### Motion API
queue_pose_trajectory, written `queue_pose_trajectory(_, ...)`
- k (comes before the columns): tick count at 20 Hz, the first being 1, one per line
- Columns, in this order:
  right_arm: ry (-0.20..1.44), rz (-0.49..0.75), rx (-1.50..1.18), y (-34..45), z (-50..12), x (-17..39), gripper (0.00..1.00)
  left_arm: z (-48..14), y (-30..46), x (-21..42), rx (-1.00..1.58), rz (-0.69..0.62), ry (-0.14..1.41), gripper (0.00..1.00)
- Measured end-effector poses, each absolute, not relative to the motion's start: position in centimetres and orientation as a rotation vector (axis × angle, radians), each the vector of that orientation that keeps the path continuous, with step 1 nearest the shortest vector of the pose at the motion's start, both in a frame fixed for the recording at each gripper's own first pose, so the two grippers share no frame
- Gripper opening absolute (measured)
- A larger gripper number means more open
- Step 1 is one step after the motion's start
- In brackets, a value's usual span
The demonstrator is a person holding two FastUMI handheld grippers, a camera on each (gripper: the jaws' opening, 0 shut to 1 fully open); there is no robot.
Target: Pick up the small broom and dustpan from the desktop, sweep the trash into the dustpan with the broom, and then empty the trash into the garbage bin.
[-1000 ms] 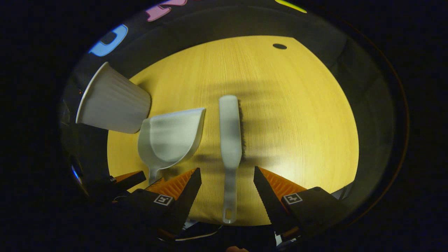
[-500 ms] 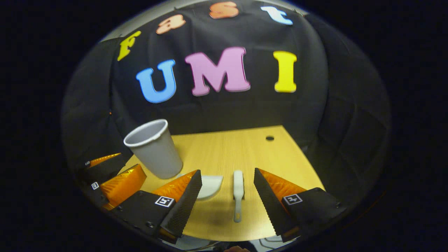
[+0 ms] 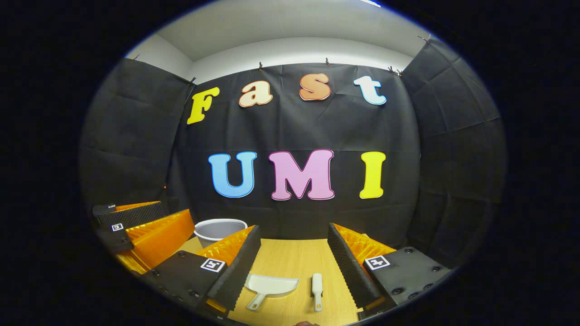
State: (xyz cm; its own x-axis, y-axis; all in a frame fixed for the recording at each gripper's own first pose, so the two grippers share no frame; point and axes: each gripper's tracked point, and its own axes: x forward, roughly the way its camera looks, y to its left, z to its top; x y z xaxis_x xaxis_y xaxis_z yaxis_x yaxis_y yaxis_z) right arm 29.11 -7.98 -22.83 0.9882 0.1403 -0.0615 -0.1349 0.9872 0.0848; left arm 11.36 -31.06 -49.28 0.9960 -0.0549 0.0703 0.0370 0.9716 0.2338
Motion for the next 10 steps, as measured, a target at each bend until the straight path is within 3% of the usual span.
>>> queue_pose_trajectory(8,-0.051,0.136,0.083,-10.9,-17.1,27.3,0.95,-49.5,-29.8,10.2,0.15,0.059,-0.025,0.77)
queue_pose_trajectory(9,-0.049,0.146,0.084,-9.6,-18.4,26.9,0.95,-49.5,-29.6,10.2,0.155,0.069,-0.024,0.82)
queue_pose_trajectory(10,-0.041,0.157,0.082,-9.0,-18.9,26.9,0.89,-49.4,-29.3,10.0,0.163,0.079,-0.027,0.77)
